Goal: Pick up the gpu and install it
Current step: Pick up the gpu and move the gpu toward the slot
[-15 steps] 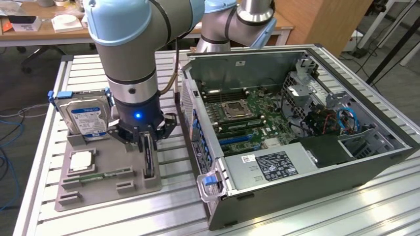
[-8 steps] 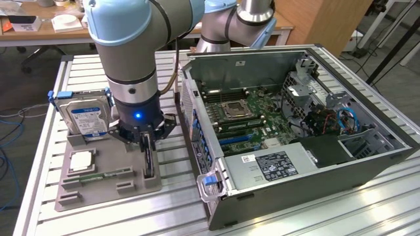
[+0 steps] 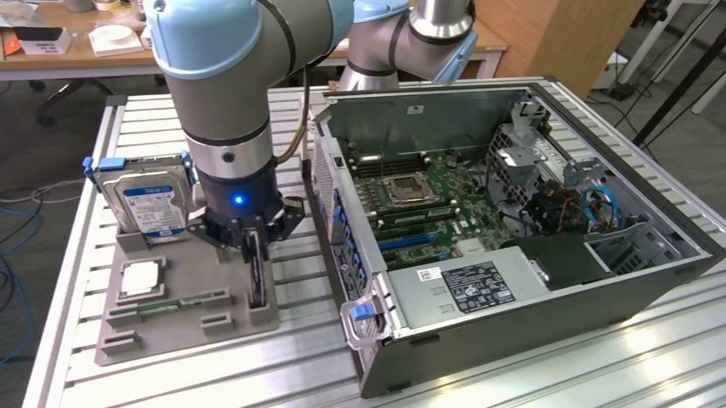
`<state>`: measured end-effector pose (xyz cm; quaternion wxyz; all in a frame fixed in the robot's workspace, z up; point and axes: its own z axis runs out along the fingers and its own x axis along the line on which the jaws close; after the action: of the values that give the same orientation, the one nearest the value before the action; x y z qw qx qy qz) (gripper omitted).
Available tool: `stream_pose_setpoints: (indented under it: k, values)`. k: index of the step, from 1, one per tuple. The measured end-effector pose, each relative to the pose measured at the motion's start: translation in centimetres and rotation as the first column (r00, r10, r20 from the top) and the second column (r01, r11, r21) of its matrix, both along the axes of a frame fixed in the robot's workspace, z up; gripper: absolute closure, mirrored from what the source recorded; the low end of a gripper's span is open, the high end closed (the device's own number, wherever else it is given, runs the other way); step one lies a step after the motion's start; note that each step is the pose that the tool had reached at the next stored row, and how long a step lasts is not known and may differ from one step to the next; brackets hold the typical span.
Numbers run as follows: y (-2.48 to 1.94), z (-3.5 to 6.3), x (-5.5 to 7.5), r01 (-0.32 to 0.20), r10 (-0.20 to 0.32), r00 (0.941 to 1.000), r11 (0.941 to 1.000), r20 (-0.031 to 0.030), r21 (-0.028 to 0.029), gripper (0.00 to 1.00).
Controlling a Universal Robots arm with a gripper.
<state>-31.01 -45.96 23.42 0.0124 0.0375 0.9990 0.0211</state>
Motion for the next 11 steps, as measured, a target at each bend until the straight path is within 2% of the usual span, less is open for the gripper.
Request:
stream_pose_setpoints:
  k: [11]
  values:
    - [0.00, -0.01, 0.01, 0.000, 0.000, 1.0000, 1.0000, 0.0003, 0.0001, 0.74]
